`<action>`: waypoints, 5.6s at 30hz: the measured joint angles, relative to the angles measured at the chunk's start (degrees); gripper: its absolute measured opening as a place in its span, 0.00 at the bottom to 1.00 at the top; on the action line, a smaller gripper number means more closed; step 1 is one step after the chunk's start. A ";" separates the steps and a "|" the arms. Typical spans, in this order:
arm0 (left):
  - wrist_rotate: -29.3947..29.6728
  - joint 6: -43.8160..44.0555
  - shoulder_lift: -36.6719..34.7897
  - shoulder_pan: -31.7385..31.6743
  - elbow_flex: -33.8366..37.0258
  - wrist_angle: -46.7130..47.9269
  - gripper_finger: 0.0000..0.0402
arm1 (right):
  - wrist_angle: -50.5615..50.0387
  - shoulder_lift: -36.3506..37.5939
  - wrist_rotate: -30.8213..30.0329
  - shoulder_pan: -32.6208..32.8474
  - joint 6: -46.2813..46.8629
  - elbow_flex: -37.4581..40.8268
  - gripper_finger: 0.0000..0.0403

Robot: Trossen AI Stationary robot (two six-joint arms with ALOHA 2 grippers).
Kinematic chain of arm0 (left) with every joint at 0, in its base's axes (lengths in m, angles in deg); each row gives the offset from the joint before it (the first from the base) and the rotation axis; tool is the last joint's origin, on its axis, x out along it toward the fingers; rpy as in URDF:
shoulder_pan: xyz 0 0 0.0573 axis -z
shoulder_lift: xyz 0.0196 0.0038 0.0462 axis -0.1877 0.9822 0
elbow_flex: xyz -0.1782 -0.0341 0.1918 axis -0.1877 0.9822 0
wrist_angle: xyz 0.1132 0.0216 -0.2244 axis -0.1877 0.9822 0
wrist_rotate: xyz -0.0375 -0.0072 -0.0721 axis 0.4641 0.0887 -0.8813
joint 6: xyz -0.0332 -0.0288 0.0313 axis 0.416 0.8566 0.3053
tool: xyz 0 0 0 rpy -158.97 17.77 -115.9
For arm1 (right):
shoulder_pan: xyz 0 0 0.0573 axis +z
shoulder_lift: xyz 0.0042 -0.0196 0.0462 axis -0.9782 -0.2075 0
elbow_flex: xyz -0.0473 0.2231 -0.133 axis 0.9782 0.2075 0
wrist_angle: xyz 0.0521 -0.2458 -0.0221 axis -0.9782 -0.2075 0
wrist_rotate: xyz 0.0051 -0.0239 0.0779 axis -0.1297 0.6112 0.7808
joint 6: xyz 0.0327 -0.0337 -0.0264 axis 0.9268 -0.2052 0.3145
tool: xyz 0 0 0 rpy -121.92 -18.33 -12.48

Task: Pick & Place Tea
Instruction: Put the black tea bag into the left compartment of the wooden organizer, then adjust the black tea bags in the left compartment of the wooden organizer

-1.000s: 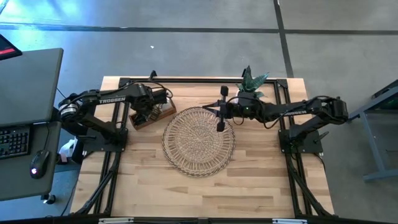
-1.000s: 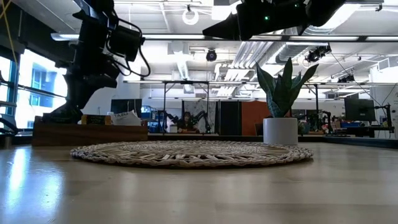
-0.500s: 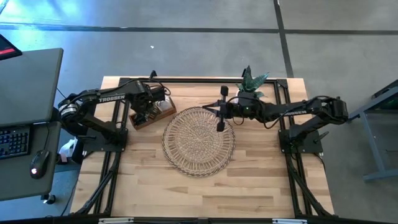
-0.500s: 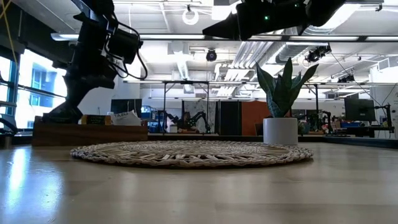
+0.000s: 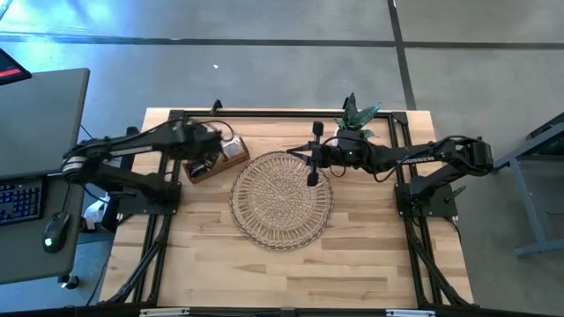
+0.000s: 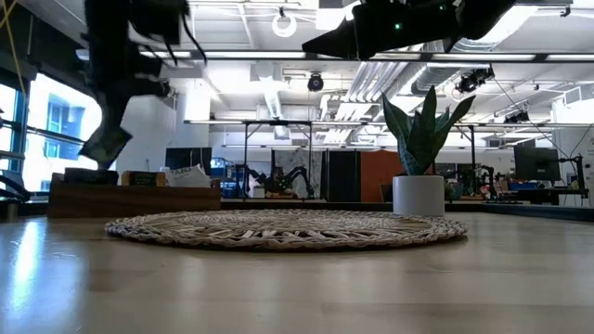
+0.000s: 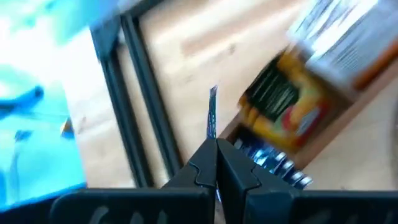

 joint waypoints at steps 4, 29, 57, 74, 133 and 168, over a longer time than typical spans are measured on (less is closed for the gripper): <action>6.48 7.78 -7.64 8.60 3.63 -1.70 0.00 | -0.42 -0.01 0.00 0.00 0.00 0.00 0.01; 8.68 5.59 -16.02 19.01 22.76 -22.27 0.00 | -0.44 -0.02 0.00 0.00 0.02 0.00 0.01; 0.18 -1.47 -15.97 18.99 22.68 -23.17 0.00 | -0.85 -0.02 3.63 0.00 0.62 0.00 0.01; -5.98 -0.50 -15.99 18.99 22.68 -20.84 0.13 | -0.43 -0.02 3.64 -0.02 0.68 0.00 0.01; 17.93 0.53 -16.10 26.51 -6.85 -3.30 0.03 | -12.61 -72.50 1.44 3.03 19.11 -80.30 0.00; 1.45 14.68 -15.99 26.49 19.53 -14.33 0.00 | -61.45 -28.94 -15.31 -2.75 10.02 -58.41 0.00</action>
